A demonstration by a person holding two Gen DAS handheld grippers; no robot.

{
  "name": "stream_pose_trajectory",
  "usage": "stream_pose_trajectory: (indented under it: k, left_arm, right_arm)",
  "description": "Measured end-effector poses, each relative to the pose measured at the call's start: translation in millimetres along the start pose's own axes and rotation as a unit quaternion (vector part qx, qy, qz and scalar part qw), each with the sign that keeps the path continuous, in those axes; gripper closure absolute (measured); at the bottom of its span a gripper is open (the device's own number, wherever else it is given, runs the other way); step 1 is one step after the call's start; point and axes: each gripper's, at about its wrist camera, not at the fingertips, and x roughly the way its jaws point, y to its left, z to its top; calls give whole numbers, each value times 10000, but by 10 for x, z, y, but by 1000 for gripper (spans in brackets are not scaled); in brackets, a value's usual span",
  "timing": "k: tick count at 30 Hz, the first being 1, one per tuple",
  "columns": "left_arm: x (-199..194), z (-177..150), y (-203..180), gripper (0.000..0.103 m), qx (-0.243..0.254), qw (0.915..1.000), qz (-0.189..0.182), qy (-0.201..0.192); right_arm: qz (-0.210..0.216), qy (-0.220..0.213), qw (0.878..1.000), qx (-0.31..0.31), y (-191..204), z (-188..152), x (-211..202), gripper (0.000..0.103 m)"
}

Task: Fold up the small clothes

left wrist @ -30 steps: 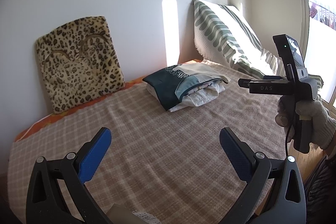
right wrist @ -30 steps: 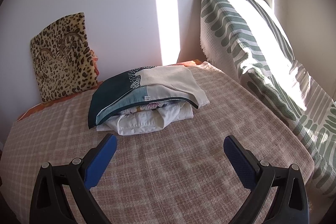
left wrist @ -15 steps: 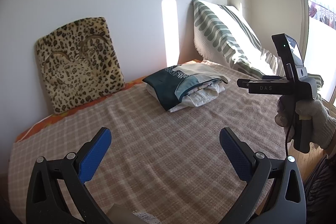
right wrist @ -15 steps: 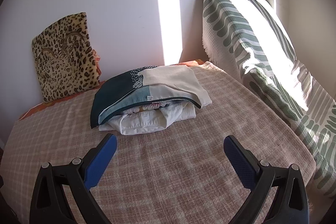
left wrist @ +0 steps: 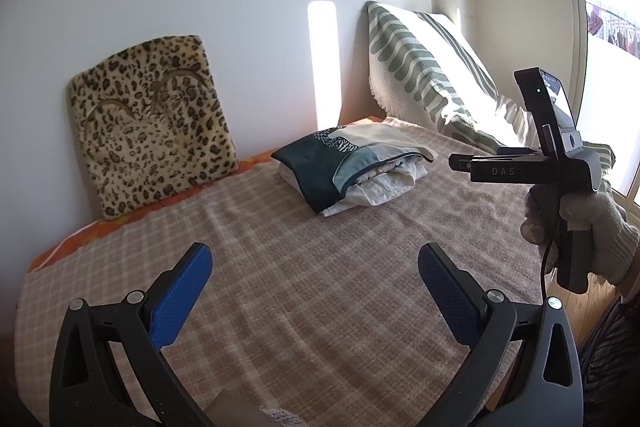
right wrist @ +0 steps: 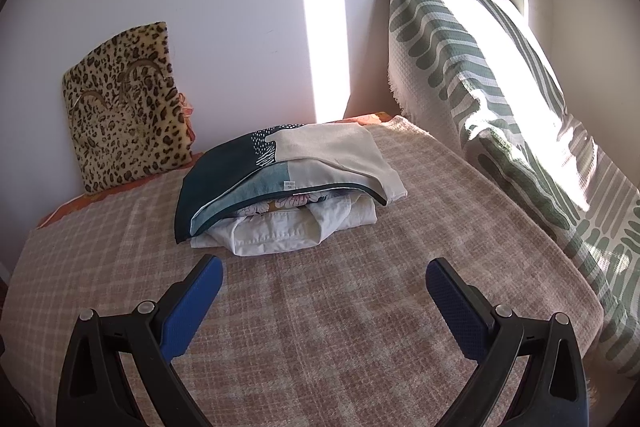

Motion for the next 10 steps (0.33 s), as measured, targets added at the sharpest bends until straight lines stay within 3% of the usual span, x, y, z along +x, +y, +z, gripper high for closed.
stream_pose_trajectory:
  k: [10]
  left_arm:
    - [-49, 58, 8, 1, 2, 10000, -14, -62]
  right_arm:
    - [4, 0, 10000, -7, 38, -12, 7, 0]
